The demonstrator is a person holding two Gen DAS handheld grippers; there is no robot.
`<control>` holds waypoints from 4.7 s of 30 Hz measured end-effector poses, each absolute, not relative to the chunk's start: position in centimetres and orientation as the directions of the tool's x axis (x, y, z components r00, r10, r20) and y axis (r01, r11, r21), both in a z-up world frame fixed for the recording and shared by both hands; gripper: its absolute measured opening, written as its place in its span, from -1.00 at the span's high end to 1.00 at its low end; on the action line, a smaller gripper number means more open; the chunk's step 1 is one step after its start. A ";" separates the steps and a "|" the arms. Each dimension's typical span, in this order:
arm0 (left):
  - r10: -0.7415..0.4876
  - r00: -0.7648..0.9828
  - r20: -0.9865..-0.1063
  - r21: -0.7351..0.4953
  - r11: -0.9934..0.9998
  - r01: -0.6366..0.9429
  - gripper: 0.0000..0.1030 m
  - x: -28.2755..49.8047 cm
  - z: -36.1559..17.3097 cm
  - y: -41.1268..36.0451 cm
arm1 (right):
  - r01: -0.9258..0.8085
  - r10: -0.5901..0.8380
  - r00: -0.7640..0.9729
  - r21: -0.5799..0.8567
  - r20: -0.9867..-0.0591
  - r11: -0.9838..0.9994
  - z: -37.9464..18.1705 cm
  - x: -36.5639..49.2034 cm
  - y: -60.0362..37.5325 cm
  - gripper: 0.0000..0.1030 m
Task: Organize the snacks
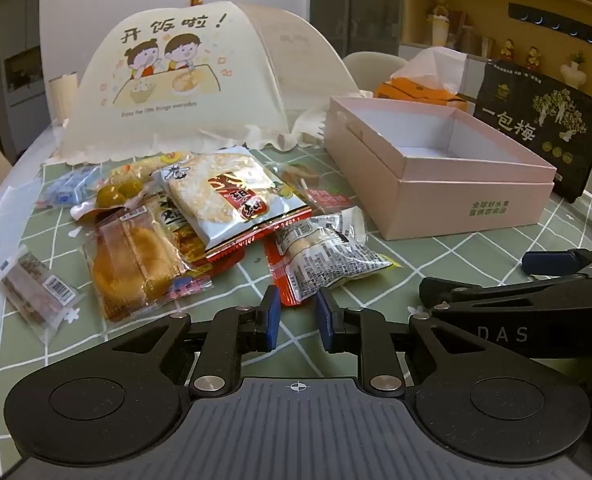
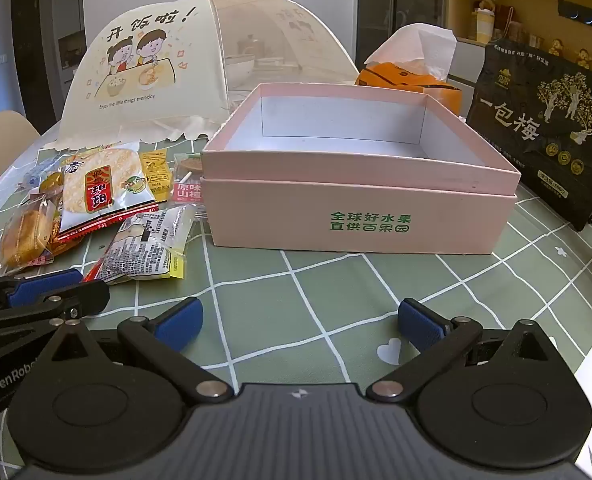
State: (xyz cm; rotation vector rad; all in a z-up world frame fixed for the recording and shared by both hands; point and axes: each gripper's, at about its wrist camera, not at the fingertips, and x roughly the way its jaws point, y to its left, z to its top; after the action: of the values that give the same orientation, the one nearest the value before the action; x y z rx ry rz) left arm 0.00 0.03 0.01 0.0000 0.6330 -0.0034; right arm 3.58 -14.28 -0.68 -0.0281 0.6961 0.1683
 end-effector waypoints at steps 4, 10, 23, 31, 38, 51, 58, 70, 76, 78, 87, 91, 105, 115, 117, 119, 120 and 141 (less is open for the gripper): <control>-0.008 0.807 -0.591 -0.010 1.000 0.003 0.54 0.0 0.0 0.1 | -0.164 0.145 0.755 0.030 -0.640 0.986 -0.7 3.6 -14.3 -1.00; -0.010 0.806 -0.591 -0.013 1.000 0.003 0.54 0.0 0.0 0.1 | -0.164 0.145 0.755 0.030 -0.639 0.986 -0.7 3.6 -14.3 -1.00; -0.017 0.807 -0.590 -0.025 1.000 0.003 0.51 -0.1 0.3 0.1 | -0.164 0.145 0.755 0.030 -0.639 0.986 -0.7 3.6 -14.3 -1.00; -0.018 0.807 -0.590 -0.026 1.000 0.003 0.51 -0.1 0.2 0.2 | -0.164 0.145 0.755 0.030 -0.639 0.986 -0.7 3.6 -14.3 -1.00; -0.018 0.807 -0.590 -0.027 1.000 0.003 0.51 -0.1 0.2 0.2 | -0.164 0.145 0.755 0.030 -0.640 0.986 -0.7 3.6 -14.3 -1.00; -0.019 0.807 -0.590 -0.027 1.000 0.003 0.51 -0.1 0.2 0.2 | -0.164 0.145 0.755 0.030 -0.639 0.986 -0.7 3.6 -14.3 -1.00; -0.019 0.807 -0.590 -0.027 1.000 0.003 0.51 0.0 0.2 0.2 | -0.164 0.145 0.755 0.030 -0.639 0.986 -0.7 3.6 -14.3 -1.00; -0.019 0.807 -0.590 -0.027 1.000 0.003 0.51 0.0 0.2 0.2 | -0.164 0.145 0.755 0.030 -0.639 0.986 -0.7 3.6 -14.3 -1.00; -0.019 0.807 -0.590 -0.027 1.000 0.003 0.51 0.0 0.2 0.2 | -0.164 0.145 0.755 0.030 -0.639 0.986 -0.7 3.6 -14.3 -1.00; -0.019 0.807 -0.590 -0.027 1.000 0.003 0.51 -0.1 0.2 0.2 | -0.164 0.145 0.755 0.030 -0.639 0.986 -0.7 3.6 -14.3 -1.00; -0.019 0.807 -0.590 -0.027 1.000 0.003 0.51 -0.1 0.2 0.2 | -0.164 0.145 0.755 0.030 -0.639 0.986 -0.7 3.6 -14.3 -1.00; -0.019 0.807 -0.590 -0.027 1.000 0.003 0.51 -0.1 0.2 0.2 | -0.164 0.145 0.755 0.030 -0.639 0.986 -0.7 3.6 -14.3 -1.00; -0.016 0.807 -0.590 -0.023 1.000 0.003 0.50 0.0 0.2 0.2 | -0.164 0.145 0.755 0.030 -0.640 0.986 -0.7 3.6 -14.3 -1.00; -0.011 0.789 -0.615 0.003 1.000 0.016 0.49 -0.2 0.5 -0.1 | -0.177 0.165 0.713 0.053 -0.681 0.983 0.3 3.4 -14.3 -1.00; -0.059 0.766 -0.640 -0.044 0.998 0.041 0.49 -0.4 1.6 0.6 | -0.204 0.164 0.648 0.038 -0.744 0.978 0.8 4.0 -14.0 -1.00; -0.063 0.760 -0.647 -0.036 0.998 0.052 0.49 -0.5 3.3 1.5 | -0.232 0.172 0.600 0.036 -0.781 0.972 1.3 4.3 -14.1 -1.00; -0.072 0.766 -0.639 -0.042 0.997 0.059 0.49 -0.6 4.3 2.2 | -0.239 0.174 0.586 0.036 -0.791 0.970 1.5 4.5 -14.1 -1.00; 0.082 0.551 -0.830 -0.287 0.785 -0.549 0.47 3.1 3.5 24.0 | -0.462 0.291 0.618 -0.037 -0.730 0.886 8.3 4.3 -9.3 -0.75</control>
State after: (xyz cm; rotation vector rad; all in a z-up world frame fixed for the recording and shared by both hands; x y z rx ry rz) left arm 3.08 23.96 3.53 -0.5685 0.9196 0.3976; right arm 4.28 -9.28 8.29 -0.2311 0.7946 0.4374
